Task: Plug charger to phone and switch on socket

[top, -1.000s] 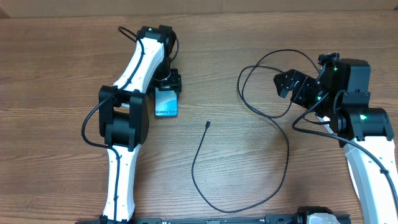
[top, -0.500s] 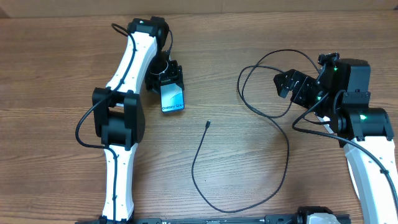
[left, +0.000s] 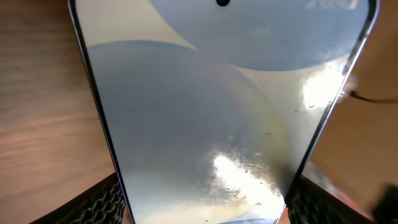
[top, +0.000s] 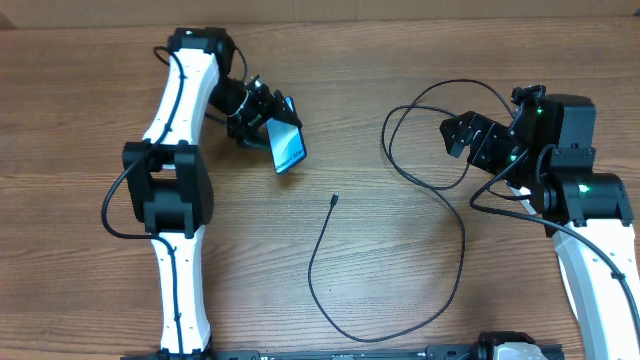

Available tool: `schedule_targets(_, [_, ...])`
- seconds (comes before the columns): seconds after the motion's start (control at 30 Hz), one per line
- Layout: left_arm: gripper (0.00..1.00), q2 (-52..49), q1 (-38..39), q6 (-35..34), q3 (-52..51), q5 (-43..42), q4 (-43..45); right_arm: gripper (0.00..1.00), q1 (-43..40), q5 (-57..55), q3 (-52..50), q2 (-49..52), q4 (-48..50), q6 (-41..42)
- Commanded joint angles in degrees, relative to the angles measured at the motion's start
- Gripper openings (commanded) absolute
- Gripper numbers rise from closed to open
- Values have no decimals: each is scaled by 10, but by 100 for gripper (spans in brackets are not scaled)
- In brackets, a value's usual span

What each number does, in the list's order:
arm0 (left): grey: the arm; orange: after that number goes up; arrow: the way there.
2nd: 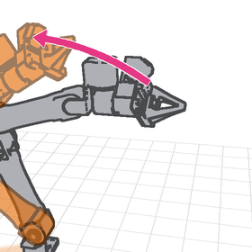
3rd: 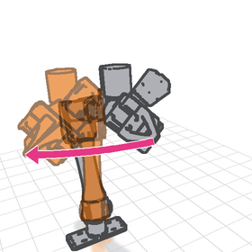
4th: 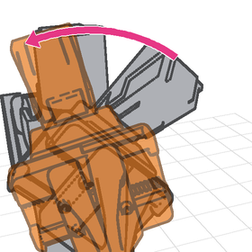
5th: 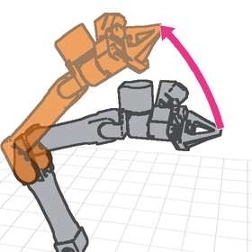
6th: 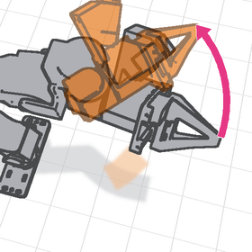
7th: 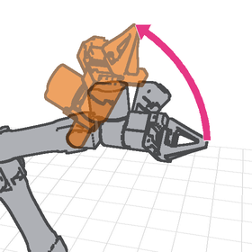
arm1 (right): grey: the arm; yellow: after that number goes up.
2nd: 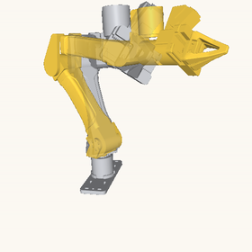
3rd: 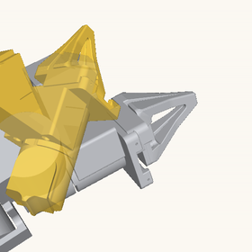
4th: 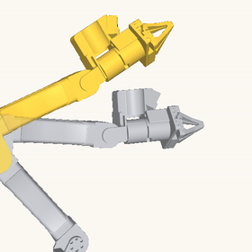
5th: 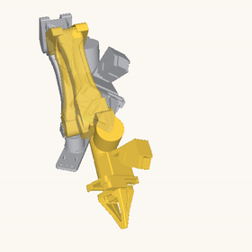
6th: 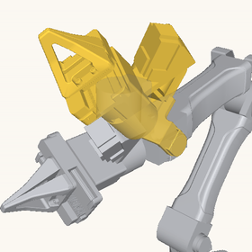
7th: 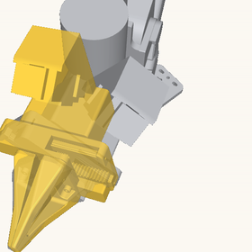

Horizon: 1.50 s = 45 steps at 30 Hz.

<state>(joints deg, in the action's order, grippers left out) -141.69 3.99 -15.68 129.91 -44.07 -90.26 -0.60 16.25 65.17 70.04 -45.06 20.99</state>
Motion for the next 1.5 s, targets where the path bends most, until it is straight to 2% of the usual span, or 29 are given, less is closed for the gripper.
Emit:
schedule_targets(0.0, [74, -2, -10, 31, 18, -151, -7, 100, 2, -4, 7, 2, 1, 2])
schedule_targets(0.2, [74, -2, -19, 33, 18, -227, -8, 100, 2, -3, 7, 2, 2, 3])
schedule_targets(0.37, [74, -2, -19, 33, 18, -292, -8, 100, 2, 35, 7, 2, 8, 47])
schedule_targets(0.5, [74, -2, -21, 33, 18, -323, -7, 100, 2, 35, 7, 2, 8, 47])
schedule_targets(0.7, [74, -2, -22, 33, 18, -371, -2, 100, 2, 27, 7, 5, 30, 36])
schedule_targets(0.8, [73, -2, -22, 33, 18, -382, 3, 100, 14, 40, 7, 12, 32, -16])
schedule_targets(0.97, [73, -2, -22, 33, 18, -415, 3, 100, 60, 43, 10, 27, 21, -64])
schedule_targets(1.1, [73, -2, -22, 33, 18, -450, 3, 100, 91, 39, 10, 28, 49, -109])
schedule_targets(1.27, [73, -2, -22, 33, 18, -465, 3, 100, 148, 17, 10, 29, 102, -110])
schedule_targets(1.47, [73, -2, -22, 19, 18, -465, 3, 100, 220, -105, 18, 30, 102, -106])
